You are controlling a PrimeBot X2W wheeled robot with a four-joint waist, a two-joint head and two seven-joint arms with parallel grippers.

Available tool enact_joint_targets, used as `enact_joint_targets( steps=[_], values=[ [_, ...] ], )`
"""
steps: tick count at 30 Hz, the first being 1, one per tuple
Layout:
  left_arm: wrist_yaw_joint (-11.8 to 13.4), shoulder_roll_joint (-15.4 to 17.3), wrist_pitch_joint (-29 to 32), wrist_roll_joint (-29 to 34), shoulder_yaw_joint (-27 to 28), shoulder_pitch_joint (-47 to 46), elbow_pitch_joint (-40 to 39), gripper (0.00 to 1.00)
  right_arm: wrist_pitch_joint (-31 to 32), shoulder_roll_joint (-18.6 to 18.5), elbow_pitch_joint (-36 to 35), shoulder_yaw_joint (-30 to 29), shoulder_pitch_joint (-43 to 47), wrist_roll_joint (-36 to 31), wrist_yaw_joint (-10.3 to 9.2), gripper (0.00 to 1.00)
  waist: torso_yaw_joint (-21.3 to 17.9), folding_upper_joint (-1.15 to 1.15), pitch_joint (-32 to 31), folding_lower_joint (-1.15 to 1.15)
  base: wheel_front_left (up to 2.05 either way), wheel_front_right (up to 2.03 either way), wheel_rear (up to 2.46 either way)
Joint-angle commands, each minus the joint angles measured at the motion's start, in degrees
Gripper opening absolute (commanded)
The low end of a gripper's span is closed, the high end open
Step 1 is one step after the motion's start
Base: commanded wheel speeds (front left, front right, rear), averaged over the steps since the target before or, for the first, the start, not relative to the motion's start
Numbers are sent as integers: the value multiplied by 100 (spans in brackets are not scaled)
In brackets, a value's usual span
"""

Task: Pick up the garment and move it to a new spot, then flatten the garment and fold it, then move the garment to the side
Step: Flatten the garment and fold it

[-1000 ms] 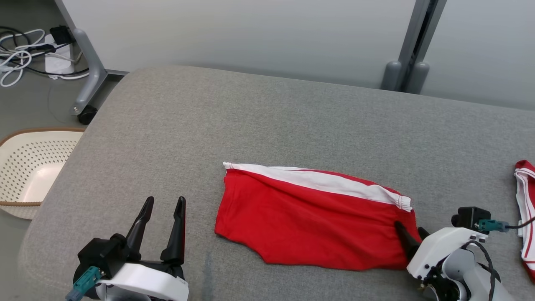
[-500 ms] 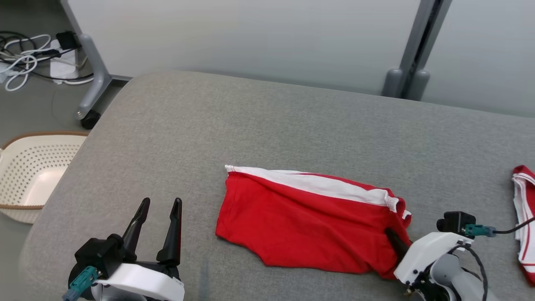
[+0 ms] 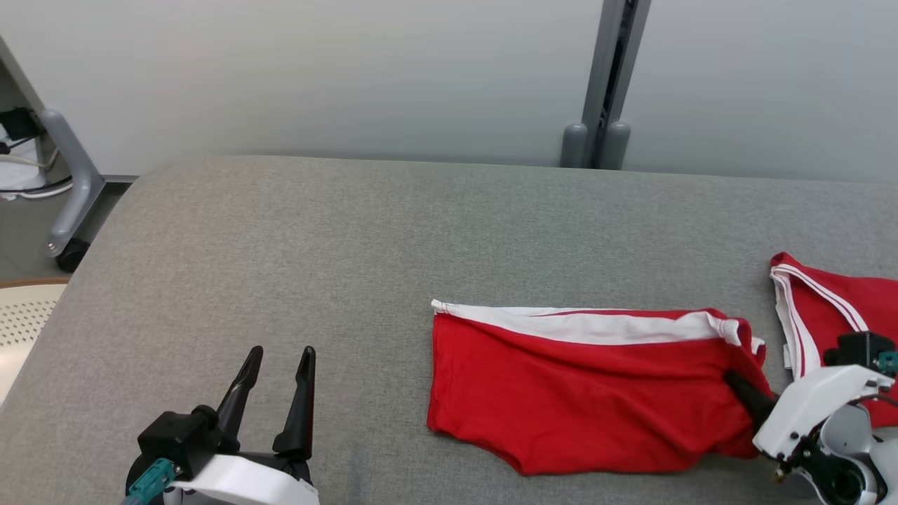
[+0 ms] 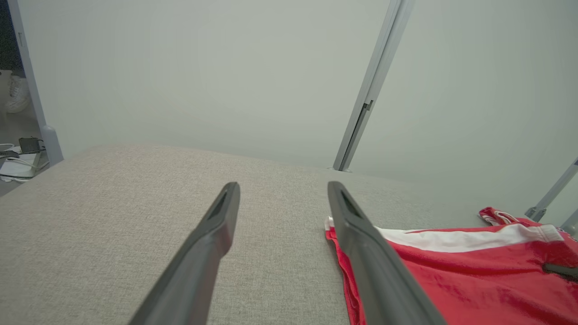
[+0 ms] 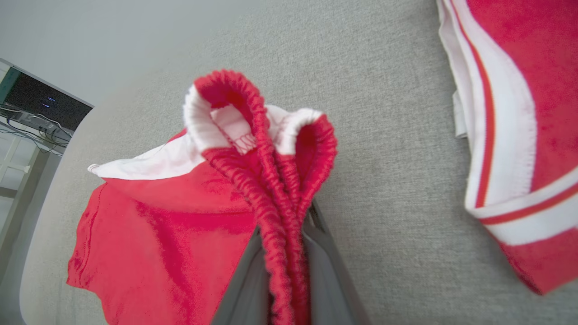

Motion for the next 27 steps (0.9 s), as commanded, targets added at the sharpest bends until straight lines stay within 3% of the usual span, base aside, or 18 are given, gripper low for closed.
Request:
enact_joint_targets(
  steps=[1,8,16,21,27],
  values=[
    [26,5,-3,21,-10,-23,10,100,98,30,-80,-121,-94,95,1,0,-41,0,-7,0,0,0,0],
    [1,14,38,27,-81,-91,50,100,527,668,-454,-551,-261,547,1,0,141,0,35,0,0,0,0],
    [-58,-75,60,1,-162,-204,144,100,891,1442,-367,-989,-554,819,1,0,684,0,214,0,0,0,0],
    [-109,-134,37,-5,-207,-254,230,100,911,1567,-54,-972,-757,1021,1,0,1049,0,335,0,0,0,0],
    [-139,-176,4,3,-203,-311,296,100,660,1560,186,-311,-898,1583,1,0,1254,0,419,0,0,0,0]
  ],
)
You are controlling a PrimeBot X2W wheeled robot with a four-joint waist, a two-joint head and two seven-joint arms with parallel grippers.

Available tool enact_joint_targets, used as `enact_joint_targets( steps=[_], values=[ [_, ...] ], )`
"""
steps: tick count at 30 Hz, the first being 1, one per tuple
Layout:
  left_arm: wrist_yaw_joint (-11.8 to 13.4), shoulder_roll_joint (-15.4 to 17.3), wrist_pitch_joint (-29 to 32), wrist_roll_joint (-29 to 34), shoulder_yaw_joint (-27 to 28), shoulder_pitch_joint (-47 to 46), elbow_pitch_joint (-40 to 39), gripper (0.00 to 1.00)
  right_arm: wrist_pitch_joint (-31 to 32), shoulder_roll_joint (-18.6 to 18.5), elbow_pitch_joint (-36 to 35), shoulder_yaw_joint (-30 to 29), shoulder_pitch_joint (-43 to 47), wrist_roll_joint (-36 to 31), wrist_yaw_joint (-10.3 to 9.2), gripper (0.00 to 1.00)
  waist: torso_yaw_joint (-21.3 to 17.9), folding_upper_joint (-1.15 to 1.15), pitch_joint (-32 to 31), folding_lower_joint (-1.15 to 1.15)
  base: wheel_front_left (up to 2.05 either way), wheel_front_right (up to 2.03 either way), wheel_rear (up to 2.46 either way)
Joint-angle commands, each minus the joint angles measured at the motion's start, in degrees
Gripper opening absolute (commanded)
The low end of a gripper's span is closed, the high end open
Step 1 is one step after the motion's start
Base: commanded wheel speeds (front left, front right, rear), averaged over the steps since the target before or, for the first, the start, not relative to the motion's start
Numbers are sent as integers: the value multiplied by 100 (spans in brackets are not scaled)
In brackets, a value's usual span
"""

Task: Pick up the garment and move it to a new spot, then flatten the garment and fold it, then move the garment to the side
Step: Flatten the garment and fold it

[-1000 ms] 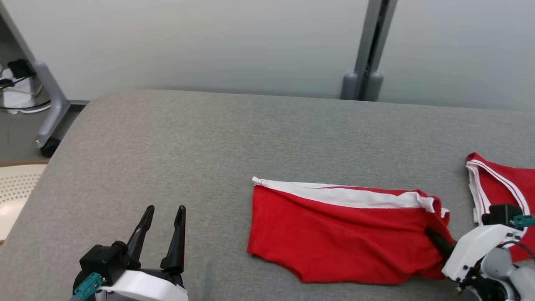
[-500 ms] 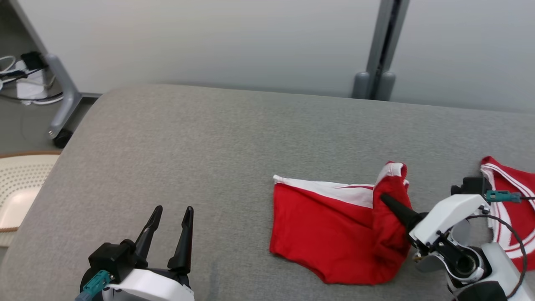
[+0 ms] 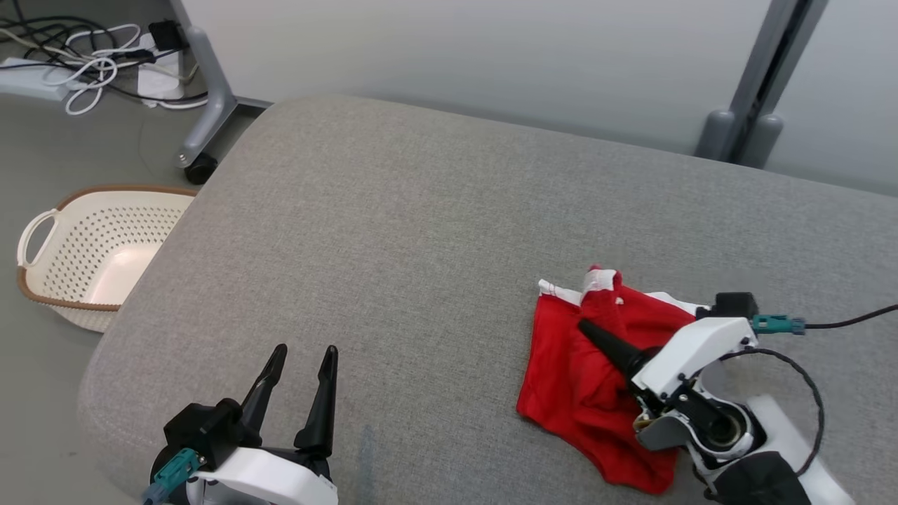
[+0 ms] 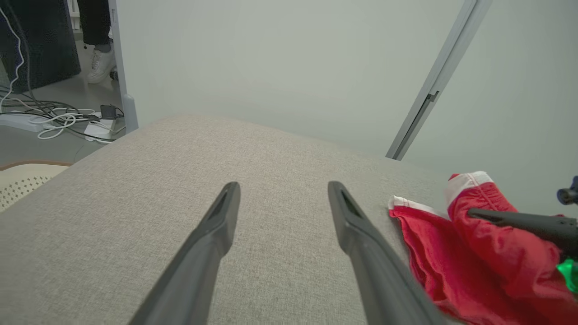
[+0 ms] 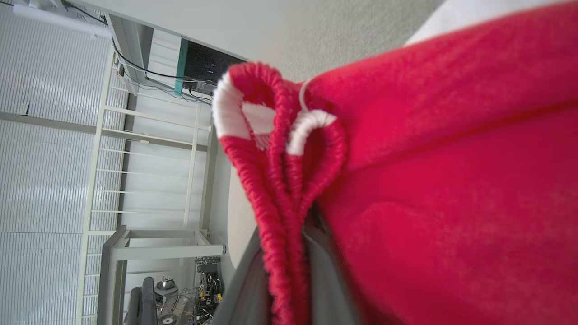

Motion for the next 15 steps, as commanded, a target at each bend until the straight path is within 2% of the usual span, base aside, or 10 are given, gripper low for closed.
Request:
enact_joint_targets(
  steps=[1,3,4,5,6,7,15],
  values=[
    [-27,-3,-30,19,18,-106,10,100,-89,-48,67,91,-76,96,3,0,59,0,53,0,0,0,0],
    [-33,-14,-42,21,27,-108,30,100,-235,-47,247,338,-157,194,2,0,70,0,71,0,0,0,0],
    [-36,-17,-47,23,34,-109,41,100,-328,-47,347,430,-222,220,3,18,67,0,77,0,0,0,0],
    [-40,-20,-50,23,39,-117,54,100,-409,-44,448,519,-282,248,3,43,58,0,78,0,0,0,0],
    [-47,-21,-50,19,42,-127,67,100,-474,-43,529,620,-331,285,3,89,44,0,78,0,0,0,0],
    [-42,-23,-53,16,46,-137,79,100,-519,-36,607,710,-369,339,3,100,23,0,78,0,0,0,0],
    [-20,14,-56,7,90,-133,108,100,-972,-39,472,1176,-560,621,3,100,-323,0,-5,0,0,0,0]
  ],
)
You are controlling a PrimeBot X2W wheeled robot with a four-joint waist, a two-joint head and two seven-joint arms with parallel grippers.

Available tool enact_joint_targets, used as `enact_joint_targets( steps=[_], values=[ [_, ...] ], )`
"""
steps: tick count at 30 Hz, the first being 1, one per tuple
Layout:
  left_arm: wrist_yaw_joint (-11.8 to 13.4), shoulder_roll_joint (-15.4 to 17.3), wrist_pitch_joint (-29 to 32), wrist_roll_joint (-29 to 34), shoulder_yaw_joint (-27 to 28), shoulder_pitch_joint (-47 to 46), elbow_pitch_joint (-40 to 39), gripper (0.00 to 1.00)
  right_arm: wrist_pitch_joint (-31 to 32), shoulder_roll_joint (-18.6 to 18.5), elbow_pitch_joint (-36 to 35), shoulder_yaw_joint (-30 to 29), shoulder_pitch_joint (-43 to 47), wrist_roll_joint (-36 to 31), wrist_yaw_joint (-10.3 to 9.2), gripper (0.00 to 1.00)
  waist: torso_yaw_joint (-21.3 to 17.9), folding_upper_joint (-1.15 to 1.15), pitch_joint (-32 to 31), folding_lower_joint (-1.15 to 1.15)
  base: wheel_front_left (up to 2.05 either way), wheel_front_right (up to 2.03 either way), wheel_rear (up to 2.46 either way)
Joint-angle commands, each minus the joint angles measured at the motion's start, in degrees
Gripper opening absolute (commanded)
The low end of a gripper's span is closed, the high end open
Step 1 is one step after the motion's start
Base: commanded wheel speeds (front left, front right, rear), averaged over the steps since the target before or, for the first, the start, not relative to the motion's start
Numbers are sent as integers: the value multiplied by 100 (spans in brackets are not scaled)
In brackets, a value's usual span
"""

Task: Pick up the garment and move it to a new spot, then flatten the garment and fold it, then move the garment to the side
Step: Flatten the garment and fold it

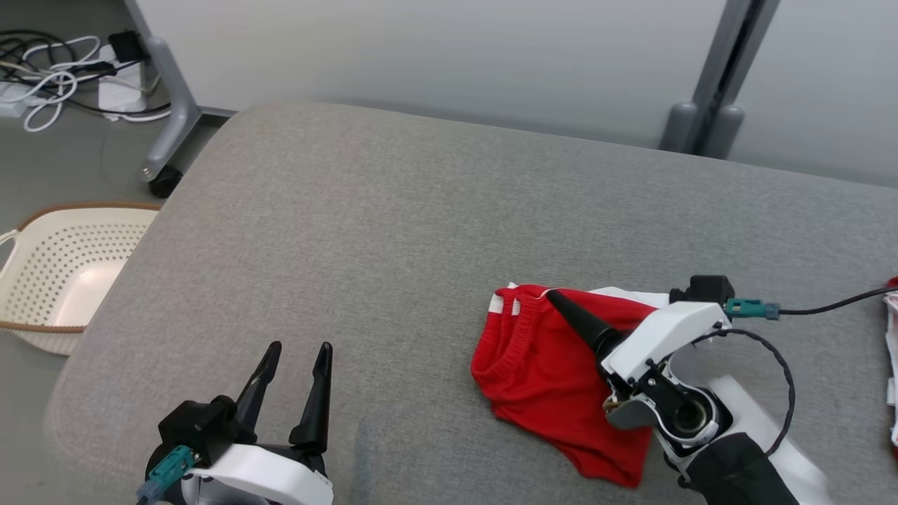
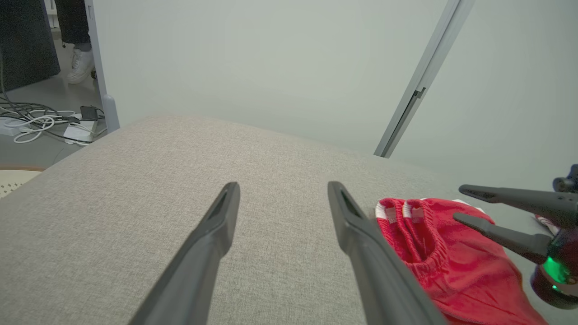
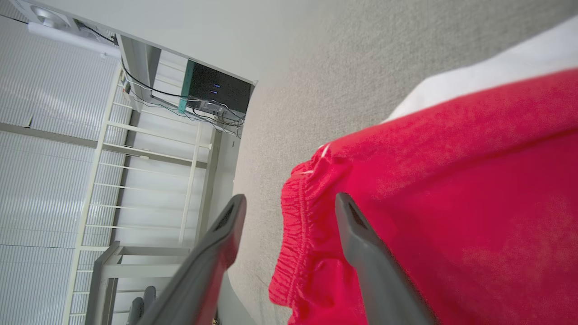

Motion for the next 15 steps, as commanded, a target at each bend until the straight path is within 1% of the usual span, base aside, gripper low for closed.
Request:
enact_joint_targets(
  steps=[1,3,7,8,11,12,13,15],
  values=[
    [8,37,-16,5,37,-88,-1,100,-101,-40,-101,-24,-41,-18,3,100,-111,0,-51,0,0,0,0],
    [27,51,-18,10,42,-76,-21,100,-257,-104,-326,-80,9,-90,3,100,-195,0,-90,0,0,0,0],
    [75,89,-24,26,83,-27,-85,100,-645,-455,-976,-283,271,-245,2,100,-337,0,-180,0,0,0,0],
    [102,112,-30,39,129,11,-135,100,-850,-698,-1326,-421,443,-369,3,100,-408,0,-224,0,0,0,0],
    [147,150,-38,49,218,78,-224,100,-1140,-1133,-1945,-470,752,-809,3,100,-552,0,-290,0,0,0,0],
    [177,158,-37,53,256,110,-253,100,-1283,-1297,-2141,-489,842,-1064,2,100,-612,0,-303,0,0,0,0],
    [195,166,-38,57,290,142,-289,100,-1402,-1404,-2314,-533,944,-1255,2,100,-680,0,-317,0,0,0,0],
    [228,187,-42,60,384,172,-363,100,-1582,-1492,-2683,-644,1160,-1602,2,100,-818,0,-348,0,0,0,0]
  ],
)
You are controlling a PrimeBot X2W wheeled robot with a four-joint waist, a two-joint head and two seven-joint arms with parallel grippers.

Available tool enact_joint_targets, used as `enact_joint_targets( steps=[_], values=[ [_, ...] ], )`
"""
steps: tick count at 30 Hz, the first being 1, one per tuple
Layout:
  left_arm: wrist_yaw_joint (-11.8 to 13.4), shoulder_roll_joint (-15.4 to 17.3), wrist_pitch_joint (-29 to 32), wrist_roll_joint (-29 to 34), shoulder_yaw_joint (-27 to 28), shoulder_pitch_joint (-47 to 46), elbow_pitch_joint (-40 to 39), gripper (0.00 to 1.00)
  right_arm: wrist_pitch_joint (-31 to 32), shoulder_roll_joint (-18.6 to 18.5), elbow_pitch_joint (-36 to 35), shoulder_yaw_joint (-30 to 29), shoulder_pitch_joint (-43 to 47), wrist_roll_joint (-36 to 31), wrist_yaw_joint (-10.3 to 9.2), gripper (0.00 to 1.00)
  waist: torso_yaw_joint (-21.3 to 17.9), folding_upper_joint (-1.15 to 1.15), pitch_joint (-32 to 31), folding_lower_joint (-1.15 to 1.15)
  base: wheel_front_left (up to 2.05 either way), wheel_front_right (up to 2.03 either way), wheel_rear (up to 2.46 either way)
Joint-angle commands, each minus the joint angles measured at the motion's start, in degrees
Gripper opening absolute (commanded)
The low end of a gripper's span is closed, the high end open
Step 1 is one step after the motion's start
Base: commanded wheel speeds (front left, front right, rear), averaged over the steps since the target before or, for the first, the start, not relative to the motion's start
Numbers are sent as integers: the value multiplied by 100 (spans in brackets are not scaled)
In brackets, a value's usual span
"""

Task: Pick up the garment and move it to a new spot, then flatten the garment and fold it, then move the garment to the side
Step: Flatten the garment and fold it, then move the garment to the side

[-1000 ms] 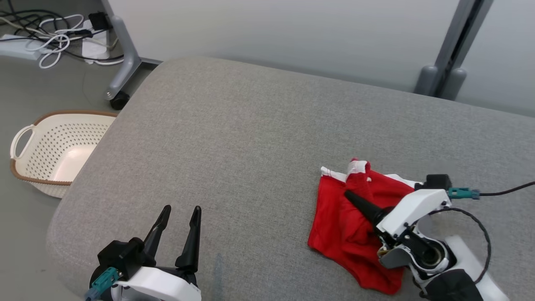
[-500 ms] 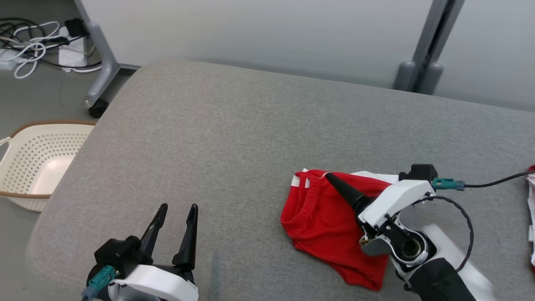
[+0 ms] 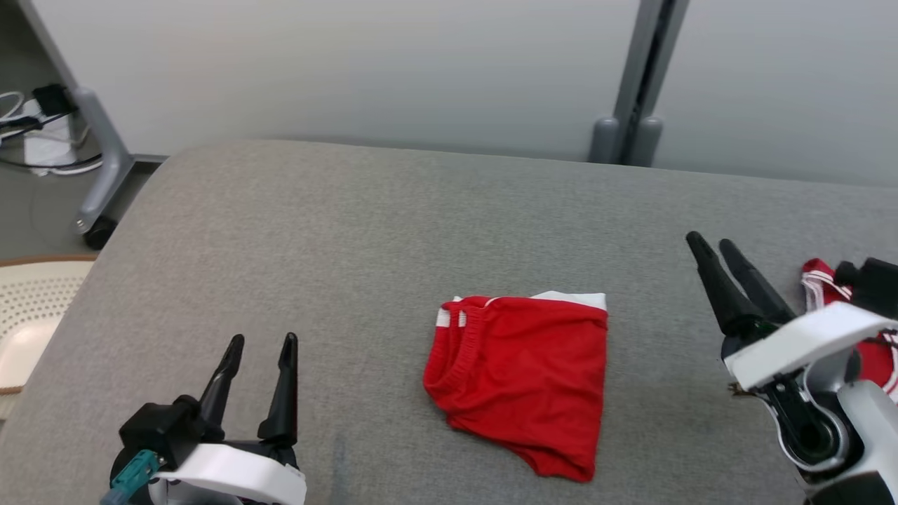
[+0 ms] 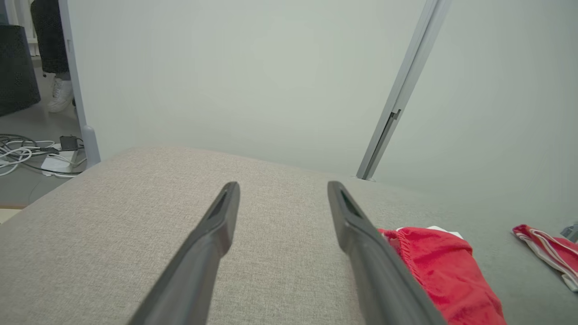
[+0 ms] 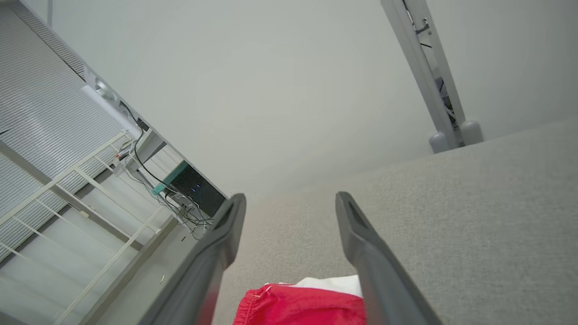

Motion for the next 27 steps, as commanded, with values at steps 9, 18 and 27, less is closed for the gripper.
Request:
enact_joint_targets(
  steps=[9,18,27],
  values=[
    [109,23,-30,89,407,232,-237,100,-405,360,-1215,-1052,1277,-2055,1,100,-612,0,-165,0,0,0,0],
    [105,-67,-31,349,547,425,-296,100,-677,799,-1472,-1270,2184,-3440,1,100,-789,0,-283,0,0,0,0],
    [84,-147,-32,629,641,595,-258,100,-808,980,-1126,-1390,2094,-3749,1,100,-808,0,-324,0,0,0,0]
  ],
)
